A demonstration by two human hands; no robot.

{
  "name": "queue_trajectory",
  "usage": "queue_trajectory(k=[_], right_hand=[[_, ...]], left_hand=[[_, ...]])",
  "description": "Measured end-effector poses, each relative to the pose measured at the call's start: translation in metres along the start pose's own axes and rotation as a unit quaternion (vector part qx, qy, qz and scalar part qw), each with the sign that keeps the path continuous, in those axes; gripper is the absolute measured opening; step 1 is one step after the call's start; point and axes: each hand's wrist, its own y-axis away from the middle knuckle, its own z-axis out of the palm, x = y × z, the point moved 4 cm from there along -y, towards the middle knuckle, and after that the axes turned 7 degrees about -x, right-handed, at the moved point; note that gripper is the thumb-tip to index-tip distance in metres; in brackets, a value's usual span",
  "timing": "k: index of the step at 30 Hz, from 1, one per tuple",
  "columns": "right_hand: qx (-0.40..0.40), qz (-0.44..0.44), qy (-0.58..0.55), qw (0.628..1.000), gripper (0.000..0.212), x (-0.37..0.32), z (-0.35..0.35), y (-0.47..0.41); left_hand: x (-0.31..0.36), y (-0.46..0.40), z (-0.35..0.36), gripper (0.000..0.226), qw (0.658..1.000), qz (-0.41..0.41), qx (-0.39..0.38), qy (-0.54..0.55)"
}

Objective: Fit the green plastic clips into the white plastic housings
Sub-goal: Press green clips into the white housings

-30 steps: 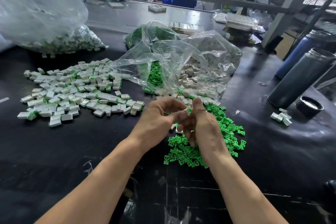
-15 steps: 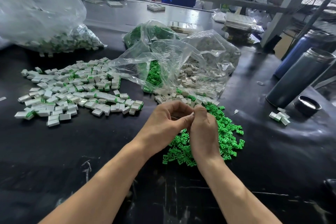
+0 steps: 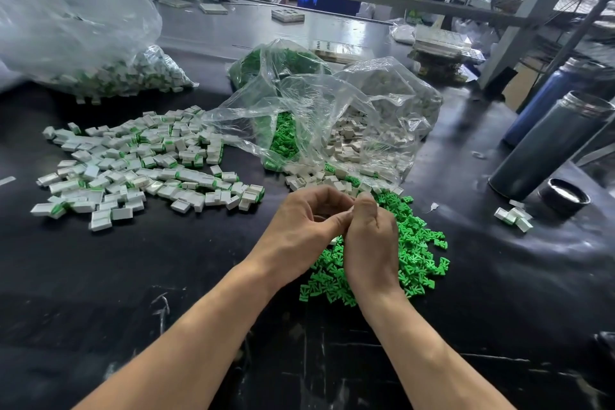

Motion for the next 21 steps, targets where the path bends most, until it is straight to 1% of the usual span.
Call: queue_trajectory(k=[4,6,8,10,12,14,18,21], right_hand=[[-0.030,0.024,-0.066,0.997,0.067,0.004,-0.002,0.001],[-0.025,0.011,-0.056,0.998,0.062,0.003,-0.009,-0.001],[-0.027,-0.024,-0.058,0.998,0.051,-0.001,-0.014,-0.002],[-0.047,-0.045,-0.066,0.996,0.034,-0.004,-0.016,-0.003],[-0.072,-0.058,-0.056,0.994,0.019,-0.005,-0.013,-0.003],[-0.076,-0.065,-0.042,0.994,0.011,-0.006,-0.012,-0.002],[-0.074,-0.065,-0.053,0.994,0.011,-0.007,-0.015,-0.001],[-0.067,-0.054,-0.045,0.995,0.015,-0.004,-0.017,-0.002]], left_hand=[[0.002,0.000,-0.003,0.009,1.000,-0.003,0.010,0.004],[0.001,0.000,-0.009,0.009,0.999,-0.015,0.038,-0.001],[0.000,-0.001,-0.015,0.006,0.998,-0.014,0.068,-0.010],[-0.002,-0.003,-0.019,0.004,0.996,-0.009,0.085,-0.010],[-0.004,-0.004,-0.021,0.004,0.996,-0.010,0.090,-0.018],[-0.005,-0.004,-0.022,0.006,0.996,-0.011,0.091,-0.023],[-0.003,-0.002,-0.022,0.017,0.994,-0.003,0.091,-0.056],[-0.001,-0.002,-0.020,0.019,0.992,0.011,0.074,-0.102]])
